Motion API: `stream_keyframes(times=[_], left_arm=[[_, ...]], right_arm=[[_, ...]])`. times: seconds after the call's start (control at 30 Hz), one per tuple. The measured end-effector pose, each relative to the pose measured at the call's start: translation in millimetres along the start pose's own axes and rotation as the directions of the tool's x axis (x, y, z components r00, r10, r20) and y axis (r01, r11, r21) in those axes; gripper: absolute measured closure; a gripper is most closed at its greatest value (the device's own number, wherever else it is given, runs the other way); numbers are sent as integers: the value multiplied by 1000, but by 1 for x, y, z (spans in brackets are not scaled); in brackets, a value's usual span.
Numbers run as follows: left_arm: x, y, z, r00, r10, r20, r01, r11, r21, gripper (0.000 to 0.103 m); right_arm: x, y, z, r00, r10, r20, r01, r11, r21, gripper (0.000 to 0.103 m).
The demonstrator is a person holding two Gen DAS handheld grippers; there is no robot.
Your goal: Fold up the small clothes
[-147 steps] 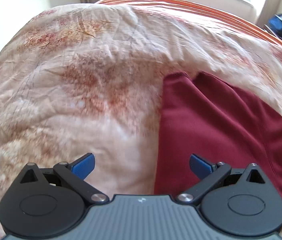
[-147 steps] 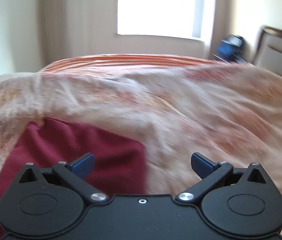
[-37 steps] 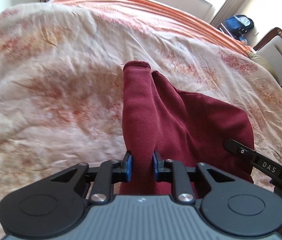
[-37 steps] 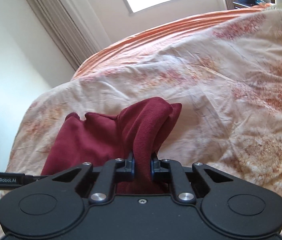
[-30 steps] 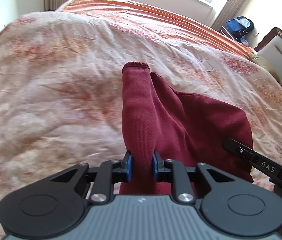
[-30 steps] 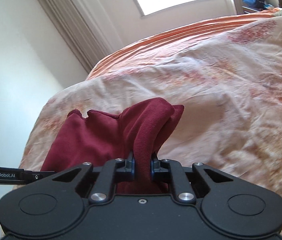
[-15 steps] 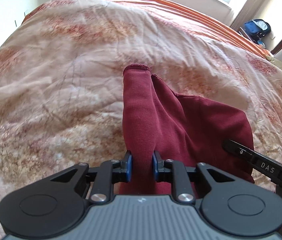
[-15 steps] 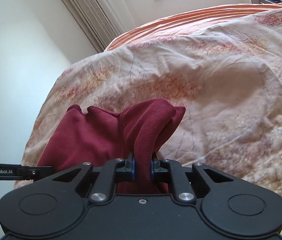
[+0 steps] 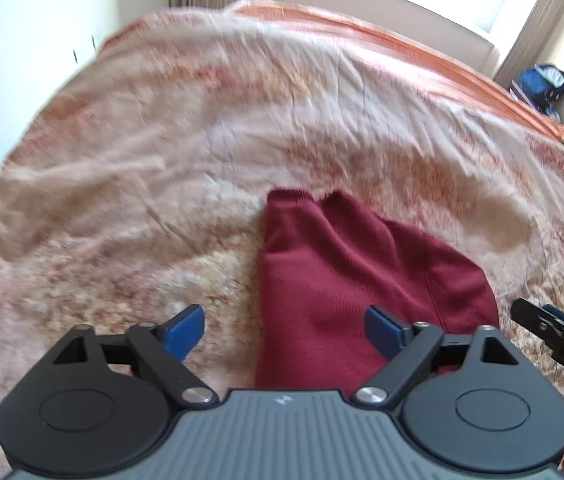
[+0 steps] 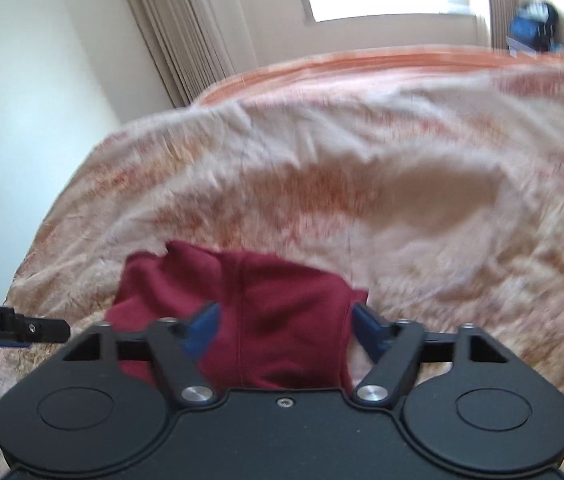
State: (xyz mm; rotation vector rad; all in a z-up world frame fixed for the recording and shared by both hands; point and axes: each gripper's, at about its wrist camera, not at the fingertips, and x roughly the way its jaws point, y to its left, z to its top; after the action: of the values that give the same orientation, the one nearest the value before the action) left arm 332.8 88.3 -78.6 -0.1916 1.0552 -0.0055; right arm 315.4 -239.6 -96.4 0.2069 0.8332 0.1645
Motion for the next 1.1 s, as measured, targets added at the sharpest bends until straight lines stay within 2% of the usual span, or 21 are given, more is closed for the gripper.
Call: stream_keyframes(times=[0.03,0.13,0.17,0.3,0.5,0.67,0.8,0.97,1.1], left_arm=[[-8,0,-3,1000,11,21,-11,1000,0,6],[-33,-2,-14,995,56,86,-56,998,-3,0],[-43,-4,-19,992,68,106,-68,998,-5,1],[-76,-14,-38,986,77,151,-76,997,-13,1],[-134,-26,-77,965,95,243,-92,995,-23,1],[-170,-25,-111,954,113,278,-117,993,-3,0],[-187,-19,-136,949,116,293,-129,991,27,0],[-197,-6,-161,953,85,289,-117,989,93,0],[-196,8,-175,956,71,286,-111,986,126,0]], right_arm=[[-8,1,0,1000,4,23,-4,1000,-17,22],[-36,4,-2,996,10,94,-5,999,-50,1],[-46,5,-4,993,2,115,5,998,-55,1],[-85,12,-7,988,-44,149,55,996,-76,1],[-155,19,-25,971,-2,239,34,991,-131,0],[-202,19,-42,957,13,291,24,992,-123,0],[-228,18,-59,954,21,298,17,992,-124,0],[-252,20,-86,961,8,276,25,993,-117,0],[-260,28,-115,963,-41,267,75,990,-116,0]])
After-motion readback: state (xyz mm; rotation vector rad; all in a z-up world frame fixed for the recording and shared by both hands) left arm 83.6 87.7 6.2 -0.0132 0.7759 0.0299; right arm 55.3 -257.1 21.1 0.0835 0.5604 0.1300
